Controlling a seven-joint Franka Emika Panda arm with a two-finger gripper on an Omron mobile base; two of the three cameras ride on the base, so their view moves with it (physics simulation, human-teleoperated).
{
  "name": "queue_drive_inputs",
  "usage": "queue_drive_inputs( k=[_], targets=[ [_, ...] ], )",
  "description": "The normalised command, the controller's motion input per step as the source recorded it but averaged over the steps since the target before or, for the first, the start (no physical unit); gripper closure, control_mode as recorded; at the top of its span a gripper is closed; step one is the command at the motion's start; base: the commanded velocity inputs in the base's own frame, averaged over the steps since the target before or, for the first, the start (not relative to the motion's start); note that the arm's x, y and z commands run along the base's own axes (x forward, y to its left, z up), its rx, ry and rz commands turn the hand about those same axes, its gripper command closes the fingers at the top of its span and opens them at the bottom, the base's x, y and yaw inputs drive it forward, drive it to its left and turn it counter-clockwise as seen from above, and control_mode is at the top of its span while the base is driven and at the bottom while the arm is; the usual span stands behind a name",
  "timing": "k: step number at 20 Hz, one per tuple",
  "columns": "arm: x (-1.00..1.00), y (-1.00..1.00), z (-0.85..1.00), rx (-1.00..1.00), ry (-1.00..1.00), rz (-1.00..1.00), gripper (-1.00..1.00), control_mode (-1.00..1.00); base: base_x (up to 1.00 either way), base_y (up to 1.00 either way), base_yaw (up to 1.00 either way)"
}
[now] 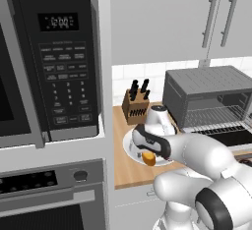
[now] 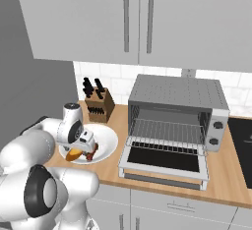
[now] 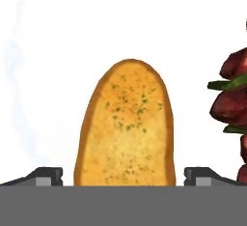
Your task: Pick up the kebab skewer and baguette bread, and place them inside the toaster oven. Close the toaster oven door and start by setting the timer.
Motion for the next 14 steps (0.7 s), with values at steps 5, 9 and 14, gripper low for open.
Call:
queue_drive_inputs(
  k=[5,9,14],
  targets=[
    [0.0,0.01,-0.14,0.0,0.0,-0.01,-1.0,-1.0,0.0,0.0,0.0],
    [0.0,0.0,-0.32,0.0,0.0,0.0,-1.0,-1.0,0.0,0.0,0.0],
    [0.0,0.02,-0.32,0.0,0.0,0.0,1.0,-1.0,0.0,0.0,0.0]
  ],
)
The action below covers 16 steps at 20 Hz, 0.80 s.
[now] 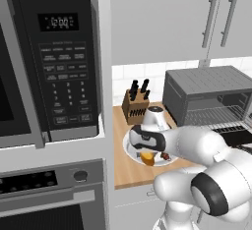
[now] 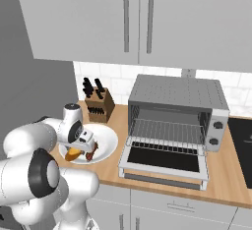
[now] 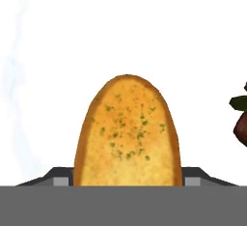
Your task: Pick up the kebab skewer and baguette bread, and place them inside the toaster oven. Close the toaster oven door and start by setting the timer.
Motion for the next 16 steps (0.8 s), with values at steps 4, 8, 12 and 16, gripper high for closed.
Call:
queue_drive_inputs(
  k=[4,8,12,16],
  targets=[
    [-0.27,0.0,-0.47,0.0,0.0,0.0,1.0,-1.0,0.0,0.0,0.0],
    [-0.43,0.02,-0.09,0.0,0.0,-0.01,1.0,-1.0,0.0,0.0,0.0],
    [-0.1,0.0,0.29,0.03,0.0,-0.15,1.0,-1.0,0.0,0.0,0.0],
    [-0.31,-0.19,0.9,0.11,0.0,-0.24,1.0,-1.0,0.0,0.0,0.0]
  ],
)
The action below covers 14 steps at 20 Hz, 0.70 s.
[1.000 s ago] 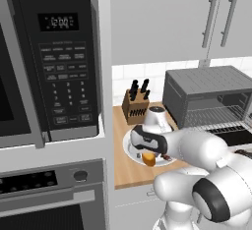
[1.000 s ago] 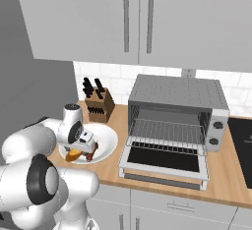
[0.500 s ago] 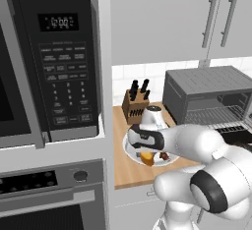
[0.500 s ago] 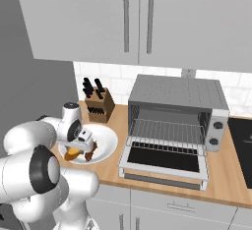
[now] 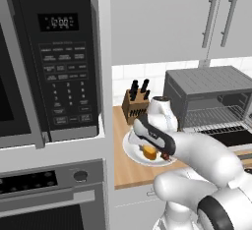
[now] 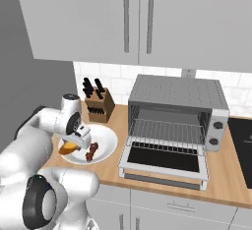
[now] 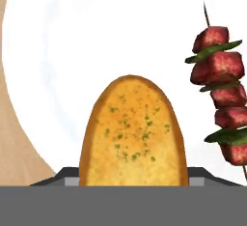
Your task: Pick up the kebab skewer and baguette bread, and place them inside the toaster oven. Close the toaster oven door and start by setting the timer.
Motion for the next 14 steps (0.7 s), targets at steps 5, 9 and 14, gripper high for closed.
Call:
queue_drive_inputs(
  k=[5,9,14],
  targets=[
    [-0.5,-0.6,0.78,0.11,0.0,-0.29,1.0,-1.0,0.0,0.0,0.0],
    [-0.36,-0.84,0.64,0.05,0.0,-0.34,1.0,-1.0,0.0,0.0,0.0],
    [-0.04,-0.82,0.58,0.03,0.0,-0.4,1.0,-1.0,0.0,0.0,0.0]
  ],
)
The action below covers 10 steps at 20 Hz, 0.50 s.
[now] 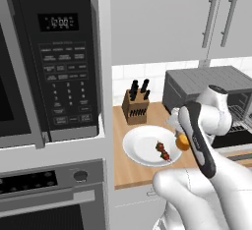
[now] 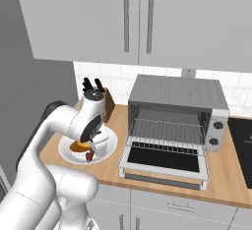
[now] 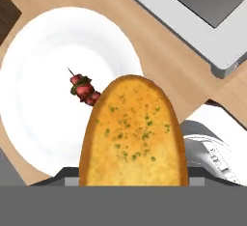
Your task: Pick up the kebab skewer and baguette bread, and place them inside the toaster oven. Close the toaster oven door and start by setting the timer.
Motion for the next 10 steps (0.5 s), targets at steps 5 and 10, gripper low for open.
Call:
queue_drive_inputs(
  k=[5,10],
  targets=[
    [0.0,-0.87,0.48,0.05,0.02,-0.4,1.0,-1.0,0.0,0.0,0.0],
    [0.09,-0.84,0.45,0.04,0.0,-0.32,1.0,-1.0,0.0,0.0,0.0]
  ],
)
